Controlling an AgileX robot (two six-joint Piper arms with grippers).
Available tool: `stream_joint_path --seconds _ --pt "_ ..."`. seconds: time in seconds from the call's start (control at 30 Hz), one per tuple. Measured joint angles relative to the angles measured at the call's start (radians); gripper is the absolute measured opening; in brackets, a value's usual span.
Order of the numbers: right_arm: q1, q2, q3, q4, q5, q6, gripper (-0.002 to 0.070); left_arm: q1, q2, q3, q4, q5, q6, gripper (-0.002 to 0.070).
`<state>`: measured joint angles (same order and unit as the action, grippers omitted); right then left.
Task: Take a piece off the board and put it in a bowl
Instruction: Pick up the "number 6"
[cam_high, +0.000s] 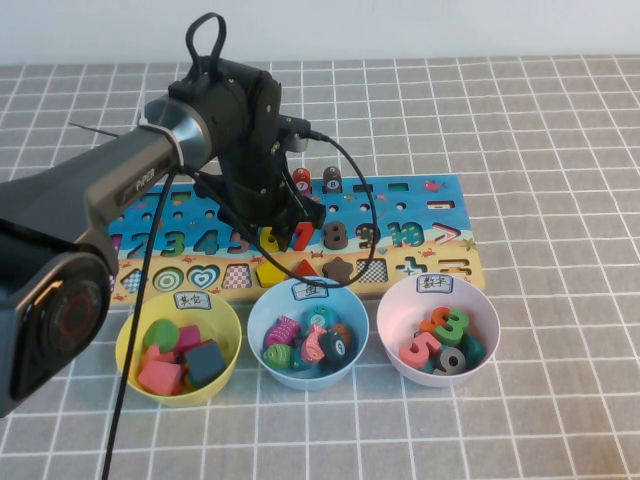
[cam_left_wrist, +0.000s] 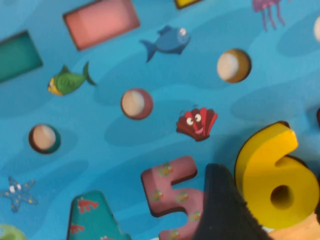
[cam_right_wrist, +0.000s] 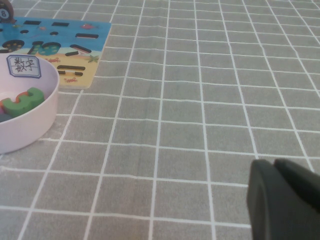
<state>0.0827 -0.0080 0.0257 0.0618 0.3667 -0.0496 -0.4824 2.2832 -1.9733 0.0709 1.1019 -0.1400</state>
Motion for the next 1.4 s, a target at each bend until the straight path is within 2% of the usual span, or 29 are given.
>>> stream_joint_path --seconds 0.27,0.57,1.07,1.4 --pt "0.0 0.0 0.0 0.0 0.0 0.0 -0.0017 0.0 0.0 0.0 0.0 0.0 -0.04 0.0333" --pt "0.0 0.0 0.0 0.0 0.0 0.0 -0.0017 0.0 0.0 0.0 -0.012 0.0 -0.044 0.0251" --pt "0.0 0.0 0.0 0.0 0.0 0.0 -0.0017 0.0 0.0 -0.012 -0.019 0.015 -0.044 0.0249" --pt "0.0 0.0 0.0 0.0 0.0 0.0 -0.0017 0.0 0.0 -0.164 -0.019 0.119 -0.002 0.0249"
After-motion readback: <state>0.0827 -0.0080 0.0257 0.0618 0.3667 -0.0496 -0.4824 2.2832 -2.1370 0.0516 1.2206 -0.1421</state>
